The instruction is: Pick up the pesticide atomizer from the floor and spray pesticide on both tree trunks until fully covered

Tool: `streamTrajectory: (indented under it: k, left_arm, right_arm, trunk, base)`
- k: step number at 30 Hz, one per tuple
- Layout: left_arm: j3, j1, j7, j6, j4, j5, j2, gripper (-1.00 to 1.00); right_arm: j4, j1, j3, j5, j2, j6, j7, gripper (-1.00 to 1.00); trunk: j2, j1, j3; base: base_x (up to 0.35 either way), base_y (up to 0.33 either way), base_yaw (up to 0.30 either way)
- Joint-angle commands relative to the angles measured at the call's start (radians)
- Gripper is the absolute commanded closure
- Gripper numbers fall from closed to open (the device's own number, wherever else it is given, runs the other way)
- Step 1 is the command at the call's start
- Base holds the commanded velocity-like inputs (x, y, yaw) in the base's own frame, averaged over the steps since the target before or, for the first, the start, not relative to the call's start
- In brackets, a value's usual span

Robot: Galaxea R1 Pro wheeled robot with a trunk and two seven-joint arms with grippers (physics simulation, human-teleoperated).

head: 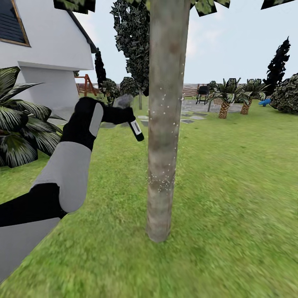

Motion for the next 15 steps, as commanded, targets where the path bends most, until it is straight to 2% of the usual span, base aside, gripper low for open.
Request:
streamTrajectory:
  k: [1, 2, 4, 9, 13, 15]
  left_arm:
    - [0.005, -0.022, 0.0, 0.006, 0.001, 0.001, -0.001, 1.0]
    - [0.005, -0.032, 0.0, 0.006, 0.004, 0.0, -0.001, 1.0]
    - [0.005, -0.109, 0.001, 0.007, 0.045, 0.0, 0.002, 1.0]
    - [0.006, -0.25, 0.003, 0.007, 0.148, 0.0, 0.004, 1.0]
    - [0.006, -0.328, 0.004, 0.008, 0.184, 0.0, 0.004, 1.0]
    - [0.006, -0.344, 0.004, 0.008, 0.188, 0.0, 0.004, 1.0]
  right_arm:
    - [0.005, -0.002, 0.008, 0.003, 0.001, -0.005, -0.006, -1.0]
    - [0.005, -0.002, 0.008, 0.003, 0.001, -0.005, -0.006, -1.0]
    - [0.005, -0.002, 0.008, 0.003, 0.001, -0.005, -0.006, -1.0]
    - [0.005, -0.002, 0.008, 0.003, 0.001, -0.005, -0.006, -1.0]
    - [0.005, -0.002, 0.008, 0.003, 0.001, -0.005, -0.006, -1.0]
    - [0.005, -0.002, 0.008, 0.003, 0.002, -0.005, -0.006, -1.0]
  trunk:
    - [-0.001, 0.0, -0.002]
    - [-0.001, 0.0, -0.002]
    - [-0.001, 0.0, -0.002]
    - [-0.001, 0.0, -0.002]
    - [-0.001, 0.0, -0.002]
    - [-0.001, 0.0, -0.002]
  base:
    - [0.0, 0.0, 0.0]
    - [0.0, 0.0, 0.0]
    - [0.0, 0.0, 0.0]
    - [0.0, 0.0, 0.0]
    - [0.0, 0.0, 0.0]
    - [0.0, 0.0, 0.0]
